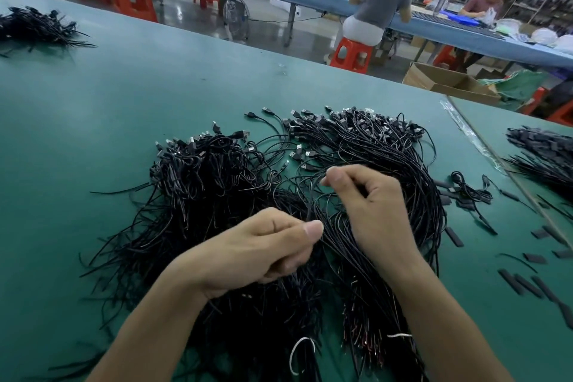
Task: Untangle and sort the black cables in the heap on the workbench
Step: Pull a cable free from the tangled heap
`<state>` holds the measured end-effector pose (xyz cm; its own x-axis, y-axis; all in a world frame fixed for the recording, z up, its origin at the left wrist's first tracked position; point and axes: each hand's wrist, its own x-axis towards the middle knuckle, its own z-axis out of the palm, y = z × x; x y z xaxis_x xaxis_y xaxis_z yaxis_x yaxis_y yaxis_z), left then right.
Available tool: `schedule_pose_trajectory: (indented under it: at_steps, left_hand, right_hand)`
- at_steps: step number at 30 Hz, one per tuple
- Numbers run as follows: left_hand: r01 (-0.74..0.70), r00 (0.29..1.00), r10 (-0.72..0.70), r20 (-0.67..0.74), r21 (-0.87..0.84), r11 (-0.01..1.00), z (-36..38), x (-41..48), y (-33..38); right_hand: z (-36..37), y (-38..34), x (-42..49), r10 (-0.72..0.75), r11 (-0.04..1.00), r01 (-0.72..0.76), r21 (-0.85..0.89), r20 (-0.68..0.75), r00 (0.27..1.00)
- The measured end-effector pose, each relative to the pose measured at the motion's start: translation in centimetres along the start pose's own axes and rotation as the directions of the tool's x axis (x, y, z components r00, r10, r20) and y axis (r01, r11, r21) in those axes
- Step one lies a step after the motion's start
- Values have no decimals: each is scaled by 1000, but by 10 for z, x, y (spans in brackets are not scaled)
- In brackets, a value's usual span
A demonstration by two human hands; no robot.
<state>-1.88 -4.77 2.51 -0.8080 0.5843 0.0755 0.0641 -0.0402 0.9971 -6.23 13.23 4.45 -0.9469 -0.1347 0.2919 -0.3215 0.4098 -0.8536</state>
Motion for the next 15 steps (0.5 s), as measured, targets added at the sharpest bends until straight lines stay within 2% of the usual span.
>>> schedule_pose_trajectory:
  at_steps: [1,3,5,6,7,9,12,13,15]
  left_hand:
    - [-28,999,30,16,-116,993,4,0,2]
    - [-86,996,76,-43,-372,924,10,1,5]
    - [-199,975,108,-192,-556,807,11,6,3]
    - [-269,951,114,-287,-585,765,11,10,0]
    - [-327,918,112,-381,-563,759,10,13,-4]
    - [-380,834,121,-539,-401,833,8,19,-16]
    - [-301,716,212,-666,-20,953,4,22,-31]
    - [-228,702,240,-670,107,968,3,23,-33]
    - [-84,757,246,-605,283,955,3,21,-35]
  right_hand:
    - [3,1,-1,21,1000,-19,-21,78,997]
    - [8,4,-6,45,996,-21,-90,278,959]
    - [12,4,-15,49,993,9,-118,474,879]
    - [14,3,-18,62,992,8,-126,538,841]
    - [14,2,-21,72,990,12,-143,569,819]
    - [12,0,-23,67,979,57,-197,571,818]
    - [5,-6,-22,55,964,104,-245,566,822]
    - [2,-7,-22,46,964,112,-242,566,823]
    - [-2,-12,-21,-3,968,139,-208,545,838]
